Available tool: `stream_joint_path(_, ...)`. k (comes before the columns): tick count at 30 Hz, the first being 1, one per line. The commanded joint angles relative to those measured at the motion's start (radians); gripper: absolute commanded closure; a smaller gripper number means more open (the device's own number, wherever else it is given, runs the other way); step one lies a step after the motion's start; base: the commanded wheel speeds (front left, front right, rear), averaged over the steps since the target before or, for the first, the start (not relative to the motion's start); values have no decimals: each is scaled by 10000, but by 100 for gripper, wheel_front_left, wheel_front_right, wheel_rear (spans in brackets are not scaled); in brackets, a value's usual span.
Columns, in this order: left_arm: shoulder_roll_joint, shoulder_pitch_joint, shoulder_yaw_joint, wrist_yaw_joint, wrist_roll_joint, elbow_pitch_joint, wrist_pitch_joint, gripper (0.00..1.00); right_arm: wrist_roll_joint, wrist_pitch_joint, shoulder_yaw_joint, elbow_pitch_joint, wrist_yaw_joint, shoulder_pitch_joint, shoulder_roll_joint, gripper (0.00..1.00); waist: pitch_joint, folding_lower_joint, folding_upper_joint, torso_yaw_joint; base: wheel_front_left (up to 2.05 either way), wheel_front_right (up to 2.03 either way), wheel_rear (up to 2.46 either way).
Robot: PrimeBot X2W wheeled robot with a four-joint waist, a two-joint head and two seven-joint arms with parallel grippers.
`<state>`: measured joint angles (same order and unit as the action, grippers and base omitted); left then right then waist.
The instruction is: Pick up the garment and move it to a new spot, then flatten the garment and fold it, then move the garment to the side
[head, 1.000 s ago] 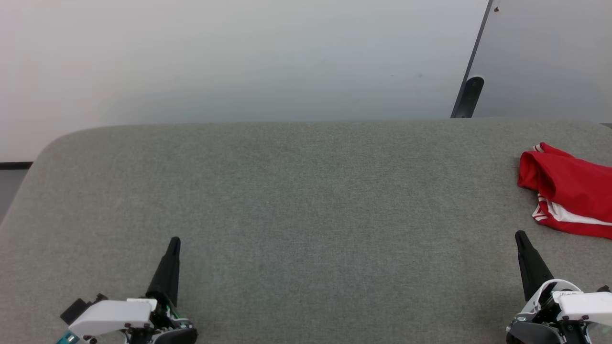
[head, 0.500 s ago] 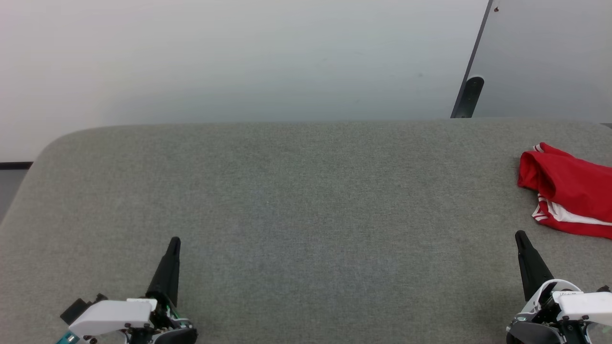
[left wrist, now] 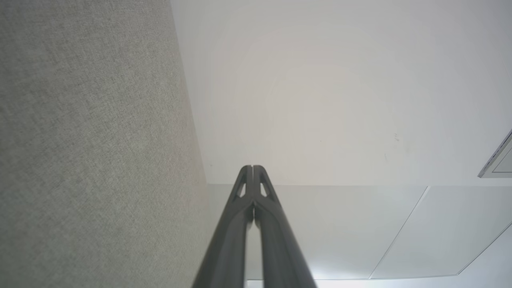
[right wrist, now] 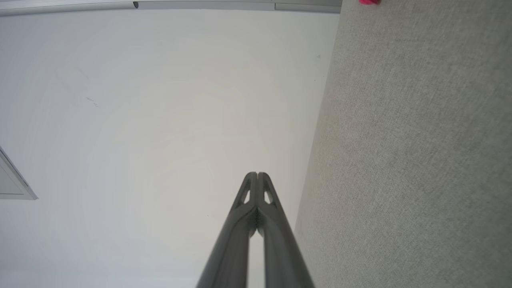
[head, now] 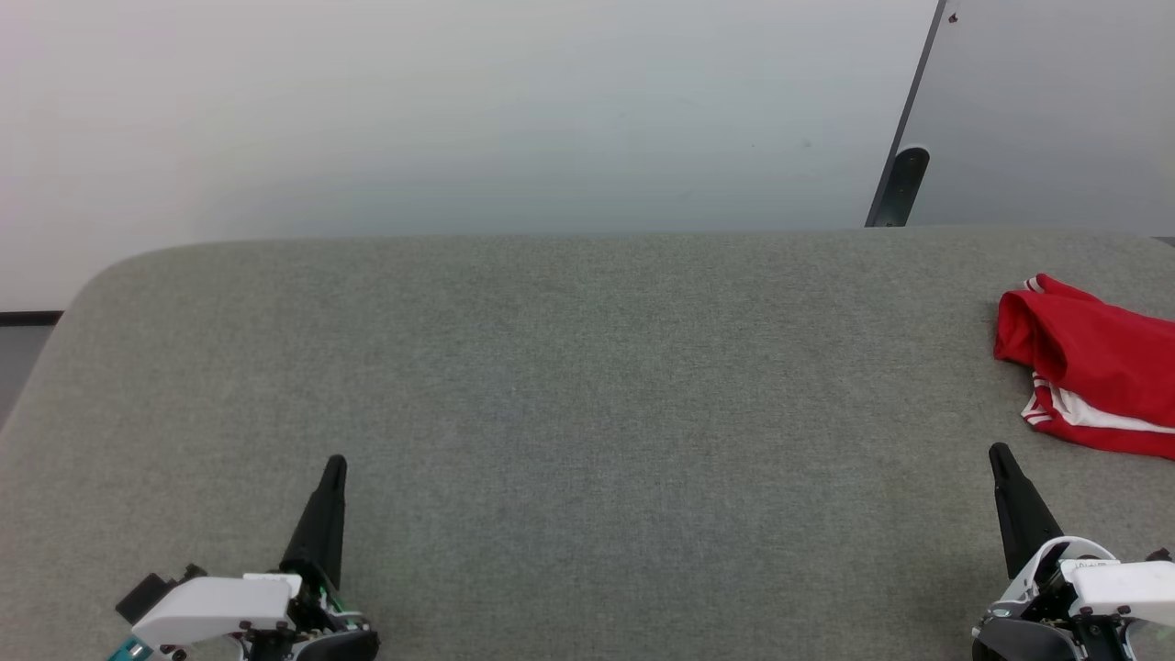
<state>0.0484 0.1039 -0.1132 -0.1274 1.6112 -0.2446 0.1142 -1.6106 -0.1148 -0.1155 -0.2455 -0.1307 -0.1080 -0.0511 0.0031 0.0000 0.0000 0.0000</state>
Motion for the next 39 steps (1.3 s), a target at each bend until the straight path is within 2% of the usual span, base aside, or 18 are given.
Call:
stream_joint_path(1, 10, 106, -22, -62, 33, -17, 33, 100, -44, -15, 14, 17, 0, -20, 38, 100, 0, 0, 0, 0, 0, 0, 0)
stream_joint_path(39, 10, 105, -22, -63, 34, -15, 31, 100, -45, -14, 16, 17, 0, -20, 38, 100, 0, 0, 0, 0, 0, 0, 0)
